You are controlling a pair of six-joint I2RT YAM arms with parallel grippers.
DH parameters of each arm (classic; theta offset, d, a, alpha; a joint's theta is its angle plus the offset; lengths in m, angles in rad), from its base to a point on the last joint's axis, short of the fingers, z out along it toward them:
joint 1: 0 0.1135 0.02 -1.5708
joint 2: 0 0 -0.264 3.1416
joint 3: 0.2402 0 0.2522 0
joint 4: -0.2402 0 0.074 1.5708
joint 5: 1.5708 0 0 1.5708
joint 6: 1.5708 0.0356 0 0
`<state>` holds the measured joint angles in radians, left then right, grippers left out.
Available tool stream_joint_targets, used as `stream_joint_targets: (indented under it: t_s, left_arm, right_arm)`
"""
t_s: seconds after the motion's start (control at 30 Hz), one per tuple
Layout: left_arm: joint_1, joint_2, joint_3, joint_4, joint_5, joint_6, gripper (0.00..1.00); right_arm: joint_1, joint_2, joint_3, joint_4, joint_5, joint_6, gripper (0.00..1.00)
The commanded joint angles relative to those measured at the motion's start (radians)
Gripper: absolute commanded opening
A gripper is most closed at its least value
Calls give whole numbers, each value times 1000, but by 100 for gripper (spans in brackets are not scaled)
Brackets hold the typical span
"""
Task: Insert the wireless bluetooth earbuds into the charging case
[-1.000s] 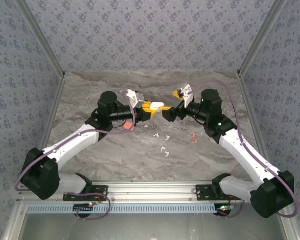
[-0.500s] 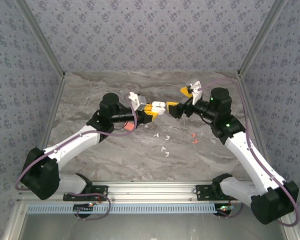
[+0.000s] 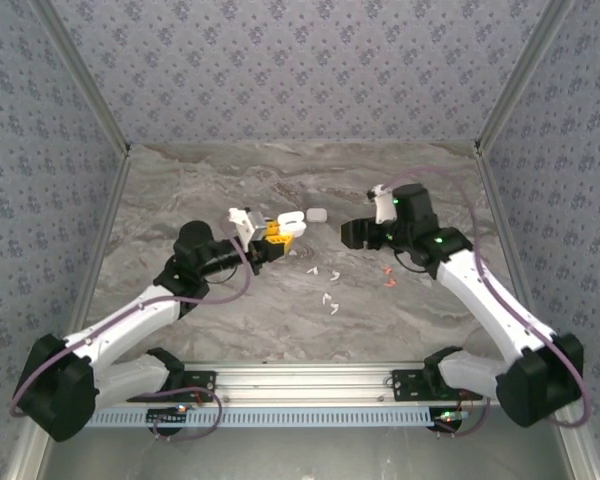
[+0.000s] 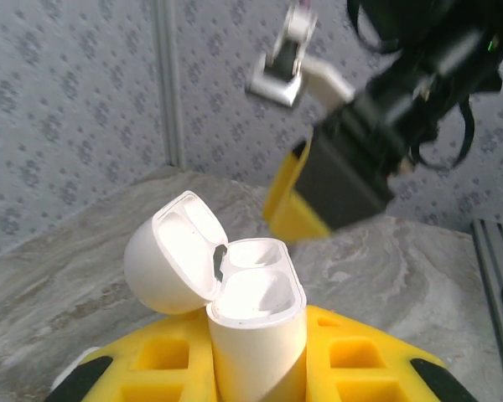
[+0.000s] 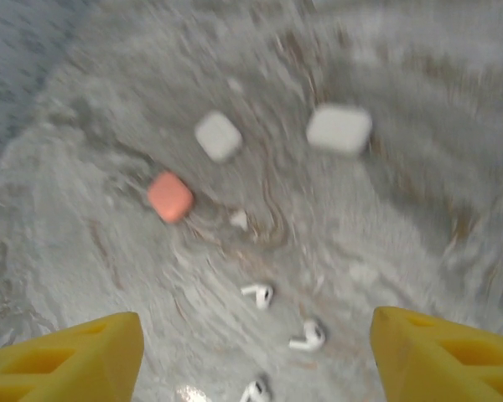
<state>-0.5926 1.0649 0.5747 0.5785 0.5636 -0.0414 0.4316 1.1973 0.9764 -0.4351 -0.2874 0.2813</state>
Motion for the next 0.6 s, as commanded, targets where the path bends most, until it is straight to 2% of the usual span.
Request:
stream_joint_targets:
  t_s: [0.0, 0.17, 0.37, 0.57]
  left_arm:
    - [51, -43, -52, 163, -41, -104, 0]
    - [102, -85, -78, 175, -33, -147, 0]
    - [103, -121, -67, 97, -29, -112, 0]
    - [103, -131, -75, 89, -36, -109, 0]
  right_arm:
    - [93, 113, 38, -131, 148, 112, 69]
    - [164, 304, 91, -160, 265, 190, 58]
    - [179, 441, 127, -149, 286, 202, 52]
    - [187, 530, 158, -140, 267, 198, 47]
